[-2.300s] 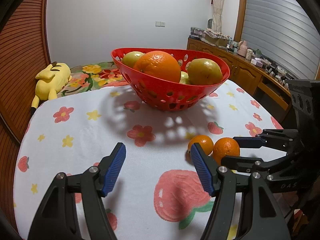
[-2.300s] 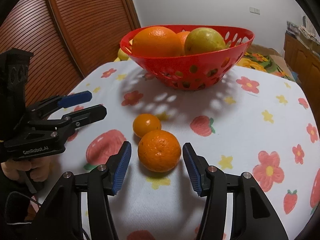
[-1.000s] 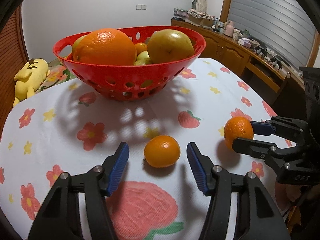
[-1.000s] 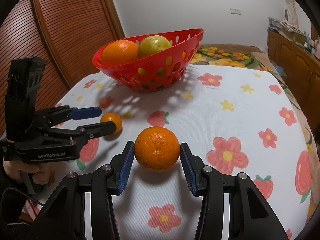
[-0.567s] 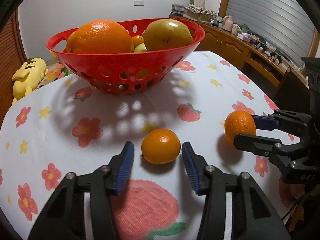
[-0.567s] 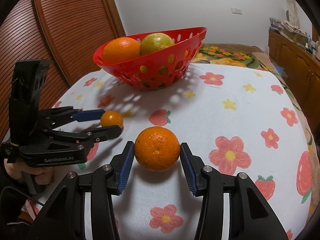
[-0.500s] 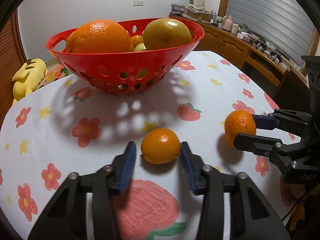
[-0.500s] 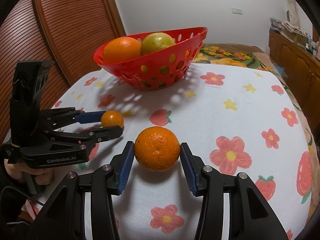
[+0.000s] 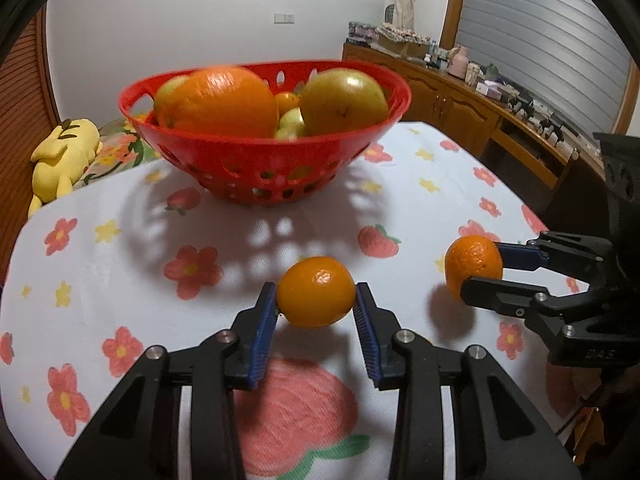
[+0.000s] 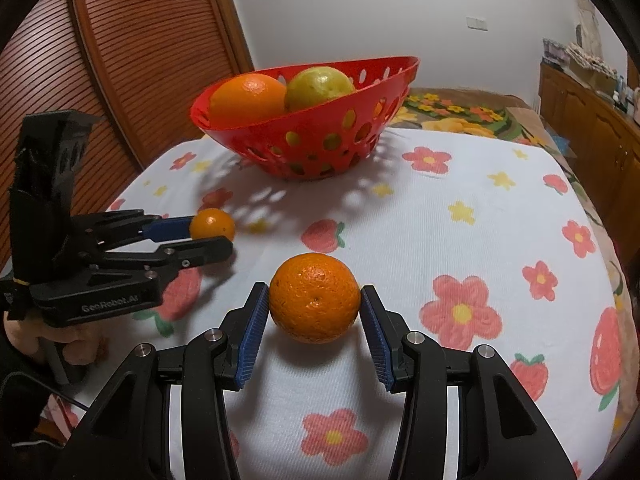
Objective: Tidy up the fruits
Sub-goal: 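Lift both mandarins and carry them over the red basket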
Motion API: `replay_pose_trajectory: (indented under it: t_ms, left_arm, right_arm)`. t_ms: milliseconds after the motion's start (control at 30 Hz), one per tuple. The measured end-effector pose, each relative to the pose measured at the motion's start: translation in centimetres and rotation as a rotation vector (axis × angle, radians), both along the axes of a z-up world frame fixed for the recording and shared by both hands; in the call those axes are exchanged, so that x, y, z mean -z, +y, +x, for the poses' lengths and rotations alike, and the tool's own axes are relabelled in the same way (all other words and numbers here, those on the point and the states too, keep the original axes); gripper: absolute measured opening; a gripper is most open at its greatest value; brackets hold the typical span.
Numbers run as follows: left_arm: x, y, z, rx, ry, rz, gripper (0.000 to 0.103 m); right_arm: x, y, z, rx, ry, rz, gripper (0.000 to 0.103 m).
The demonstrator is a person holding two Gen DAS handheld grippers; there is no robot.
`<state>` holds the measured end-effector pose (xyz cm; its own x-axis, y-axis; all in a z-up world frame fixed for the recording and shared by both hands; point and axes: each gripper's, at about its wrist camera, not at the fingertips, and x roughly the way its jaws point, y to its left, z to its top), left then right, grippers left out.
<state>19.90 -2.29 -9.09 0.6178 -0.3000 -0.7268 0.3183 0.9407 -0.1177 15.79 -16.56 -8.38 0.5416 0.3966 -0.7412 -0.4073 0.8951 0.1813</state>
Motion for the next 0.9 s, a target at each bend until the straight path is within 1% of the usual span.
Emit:
replay_pose_trajectory:
  t_ms: [100, 300, 533, 667, 900]
  left_arm:
    - [-1.4, 0.2, -0.5, -0.002, -0.027, -0.011, 0.036]
    - [-4.6, 0.5, -1.4, -0.005, -0.091, -0.023, 0.036]
    - [-7.8, 0.4, -1.7, 0.002, -0.164, -0.044, 0.036]
    - [-9.3, 0.7, -1.2, 0.000, -0.196, -0.060, 0.036]
    - [-10.4, 1.1, 0.8, -0.015, -0.216, -0.069, 0.036]
  right_arm:
    - [-0.9, -0.1, -0.1, 0.001, -0.016, -0.001, 0.047]
    - [-3.8, -0.3, -0.3, 0.004, -0.065, 0.009, 0.047]
    - [-7.4, -0.7, 0.8, 0.008, -0.135, 0.019, 0.047]
    - [-9.0, -0.7, 1.9, 0.005, -0.167, 0.020, 0.047]
    - [-11.0, 0.1, 4.5, -0.017, -0.207, 0.007, 0.047]
